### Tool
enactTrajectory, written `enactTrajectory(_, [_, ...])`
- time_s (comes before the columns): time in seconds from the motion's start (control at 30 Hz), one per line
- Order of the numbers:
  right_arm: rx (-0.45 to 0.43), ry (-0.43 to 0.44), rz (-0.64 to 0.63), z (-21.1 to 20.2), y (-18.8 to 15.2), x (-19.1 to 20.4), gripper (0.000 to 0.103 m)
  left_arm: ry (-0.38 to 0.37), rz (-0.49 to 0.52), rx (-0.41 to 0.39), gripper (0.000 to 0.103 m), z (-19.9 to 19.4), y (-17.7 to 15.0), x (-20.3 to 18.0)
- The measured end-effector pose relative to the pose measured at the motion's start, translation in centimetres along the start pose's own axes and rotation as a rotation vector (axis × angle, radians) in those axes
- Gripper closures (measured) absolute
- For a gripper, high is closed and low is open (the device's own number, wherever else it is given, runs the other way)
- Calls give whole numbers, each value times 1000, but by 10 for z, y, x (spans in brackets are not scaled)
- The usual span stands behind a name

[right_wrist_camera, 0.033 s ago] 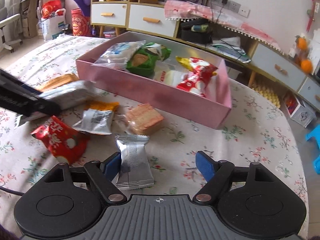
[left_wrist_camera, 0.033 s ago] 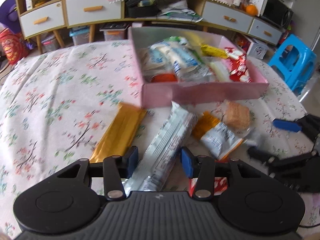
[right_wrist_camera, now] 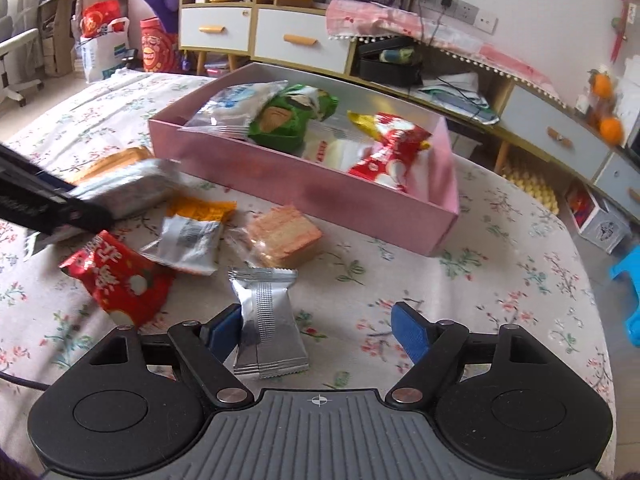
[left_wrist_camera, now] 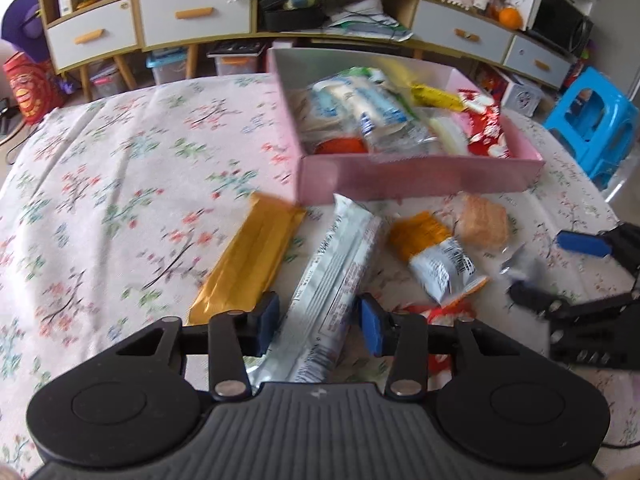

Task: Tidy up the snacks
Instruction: 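Grasp the long silver-white bar with the left tool while the right tool grasps the silver foil packet, then carry the silver bar and foil packet over the pink box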

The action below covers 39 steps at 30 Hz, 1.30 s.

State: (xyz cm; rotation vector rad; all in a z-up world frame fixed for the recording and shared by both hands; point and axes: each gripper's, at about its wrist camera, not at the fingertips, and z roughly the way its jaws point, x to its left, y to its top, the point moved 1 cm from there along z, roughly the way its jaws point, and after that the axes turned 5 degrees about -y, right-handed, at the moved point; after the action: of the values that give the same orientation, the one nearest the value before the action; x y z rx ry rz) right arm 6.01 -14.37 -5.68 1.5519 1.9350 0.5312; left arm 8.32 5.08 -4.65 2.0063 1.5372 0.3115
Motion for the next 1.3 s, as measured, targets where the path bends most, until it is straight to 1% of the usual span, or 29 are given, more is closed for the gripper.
enactTrajectory(0.1, [-3,-5,5,-2,-3,-4,23,24,-9,1,65,-7,-7,6])
enactTrajectory(0.2, [-8,17,6,-4,-6,-4,23,8,3,5,65,-11,-12,6])
enactTrajectory(0.27, [-14,40,3,-6,-7,-1,24,-7,30,1,62,-12,-16,4])
enactTrajectory(0.33, [-18,70,0,-7,-7,2,29,-17,52,-3,56,-10,-17,0])
enactTrajectory(0.37, [-17,81,0,-7,-7,3,31,-21,61,-5,55,-9,-16,-2])
enactTrajectory(0.47, [-9,94,11,-6,-6,6,32,-27,69,-14,52,-6,-15,-5])
enactTrajectory(0.53, [-8,100,19,-5,-6,6,35,-24,70,-21,51,-4,-14,-7])
enactTrajectory(0.67, [3,125,49,-4,-5,5,45,22,72,-40,53,-1,-14,-12])
enactTrajectory(0.77, [2,138,50,-4,-4,7,53,43,56,-51,60,-1,-13,-14])
enactTrajectory(0.83, [0,146,44,-5,-4,8,59,49,42,-55,70,-2,-13,-12])
enactTrajectory(0.9, [3,162,44,-5,-3,8,68,43,25,-58,72,-3,-13,-9])
enactTrajectory(0.97, [6,167,45,-6,-2,8,73,43,19,-61,74,-4,-13,-8])
enactTrajectory(1.07, [18,168,53,-6,-1,7,74,34,4,-60,75,-6,-13,-8])
enactTrajectory(1.3, [49,181,99,-9,6,1,75,-13,-57,-39,75,-10,-11,-4])
